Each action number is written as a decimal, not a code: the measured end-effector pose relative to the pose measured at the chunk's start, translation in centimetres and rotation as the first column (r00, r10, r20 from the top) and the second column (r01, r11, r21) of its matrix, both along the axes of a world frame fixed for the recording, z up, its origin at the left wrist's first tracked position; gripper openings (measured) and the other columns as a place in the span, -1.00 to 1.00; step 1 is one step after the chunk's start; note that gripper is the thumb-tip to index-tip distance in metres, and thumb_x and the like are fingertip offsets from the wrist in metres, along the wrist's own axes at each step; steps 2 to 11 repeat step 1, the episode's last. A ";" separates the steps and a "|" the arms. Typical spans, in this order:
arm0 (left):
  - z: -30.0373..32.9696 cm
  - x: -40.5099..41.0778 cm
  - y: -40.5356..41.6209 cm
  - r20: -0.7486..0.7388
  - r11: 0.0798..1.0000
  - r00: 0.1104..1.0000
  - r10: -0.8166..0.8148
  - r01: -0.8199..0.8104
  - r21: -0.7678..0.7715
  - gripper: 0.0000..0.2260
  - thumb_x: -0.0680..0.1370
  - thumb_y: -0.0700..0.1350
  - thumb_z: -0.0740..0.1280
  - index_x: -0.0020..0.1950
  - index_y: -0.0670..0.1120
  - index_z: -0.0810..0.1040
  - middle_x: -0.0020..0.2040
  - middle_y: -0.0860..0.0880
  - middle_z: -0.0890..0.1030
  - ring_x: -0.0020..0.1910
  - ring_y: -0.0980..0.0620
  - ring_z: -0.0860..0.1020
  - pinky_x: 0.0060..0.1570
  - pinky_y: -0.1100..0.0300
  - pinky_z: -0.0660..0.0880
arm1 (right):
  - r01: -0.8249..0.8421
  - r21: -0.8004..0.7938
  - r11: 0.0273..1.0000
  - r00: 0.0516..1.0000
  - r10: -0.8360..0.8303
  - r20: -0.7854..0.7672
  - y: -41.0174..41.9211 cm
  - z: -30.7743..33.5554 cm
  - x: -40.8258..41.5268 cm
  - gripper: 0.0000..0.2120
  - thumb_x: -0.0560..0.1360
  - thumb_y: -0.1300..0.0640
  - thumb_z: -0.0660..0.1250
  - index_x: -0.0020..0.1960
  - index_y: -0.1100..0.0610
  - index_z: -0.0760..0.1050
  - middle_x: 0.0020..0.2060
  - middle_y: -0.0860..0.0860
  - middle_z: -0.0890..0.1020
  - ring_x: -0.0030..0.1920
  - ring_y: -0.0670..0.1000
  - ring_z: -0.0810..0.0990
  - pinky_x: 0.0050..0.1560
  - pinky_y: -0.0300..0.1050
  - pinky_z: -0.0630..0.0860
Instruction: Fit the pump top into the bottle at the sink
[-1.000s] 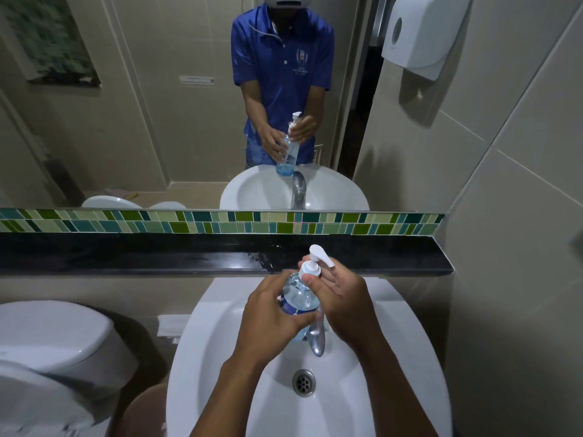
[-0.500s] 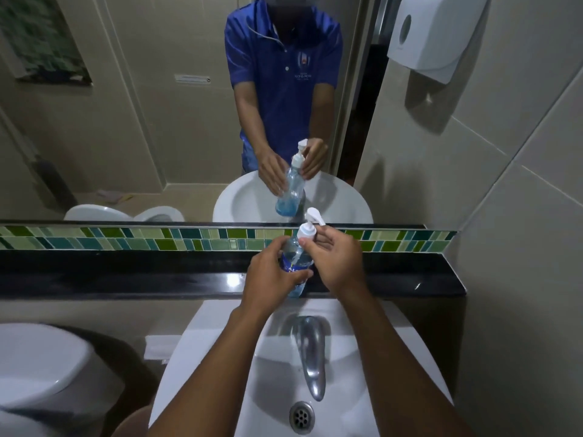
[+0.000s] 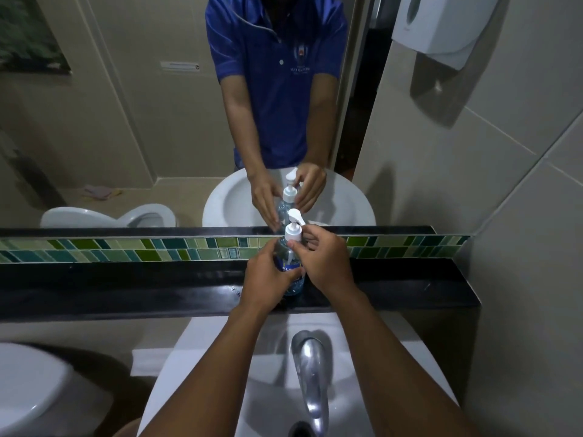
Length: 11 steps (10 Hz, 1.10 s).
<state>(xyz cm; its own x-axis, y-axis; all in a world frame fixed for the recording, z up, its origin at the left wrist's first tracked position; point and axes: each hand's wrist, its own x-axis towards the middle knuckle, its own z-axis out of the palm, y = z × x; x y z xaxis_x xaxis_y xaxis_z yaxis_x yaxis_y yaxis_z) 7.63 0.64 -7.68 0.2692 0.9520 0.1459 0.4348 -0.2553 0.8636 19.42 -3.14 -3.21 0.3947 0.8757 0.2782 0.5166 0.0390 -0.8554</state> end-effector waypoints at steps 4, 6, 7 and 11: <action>0.0 -0.3 -0.2 0.008 0.999 0.999 -0.039 0.040 -0.022 -0.41 0.28 -0.04 0.63 0.24 0.10 0.49 0.04 0.11 0.68 -0.07 0.10 0.65 -0.06 0.13 0.62 | -0.001 -0.009 1.000 1.000 0.001 0.001 -0.7 0.2 -0.2 -0.57 0.42 0.22 0.51 0.27 0.21 0.55 0.10 0.09 0.70 0.03 -0.13 0.60 0.05 -0.36 0.53; 0.0 -0.3 -0.2 0.008 0.999 0.999 -0.039 0.040 -0.022 -0.41 0.28 -0.04 0.63 0.24 0.10 0.49 0.04 0.11 0.68 -0.07 0.10 0.65 -0.06 0.13 0.62 | -0.001 -0.009 1.000 1.000 0.001 0.001 -0.7 0.2 -0.2 -0.57 0.42 0.22 0.51 0.27 0.21 0.55 0.10 0.09 0.70 0.03 -0.13 0.60 0.05 -0.36 0.53; 0.0 -0.3 -0.2 0.008 0.999 0.999 -0.039 0.040 -0.022 -0.41 0.28 -0.04 0.63 0.24 0.10 0.49 0.04 0.11 0.68 -0.07 0.10 0.65 -0.06 0.13 0.62 | -0.001 -0.009 1.000 1.000 0.001 0.001 -0.7 0.2 -0.2 -0.57 0.42 0.22 0.51 0.27 0.21 0.55 0.10 0.09 0.70 0.03 -0.13 0.60 0.05 -0.36 0.53; 0.0 -0.3 -0.2 0.008 0.999 0.999 -0.039 0.040 -0.022 -0.41 0.28 -0.04 0.63 0.24 0.10 0.49 0.04 0.11 0.68 -0.07 0.10 0.65 -0.06 0.13 0.62 | -0.001 -0.009 1.000 1.000 0.001 0.001 -0.7 0.2 -0.2 -0.57 0.42 0.22 0.51 0.27 0.21 0.55 0.10 0.09 0.70 0.03 -0.13 0.60 0.05 -0.36 0.53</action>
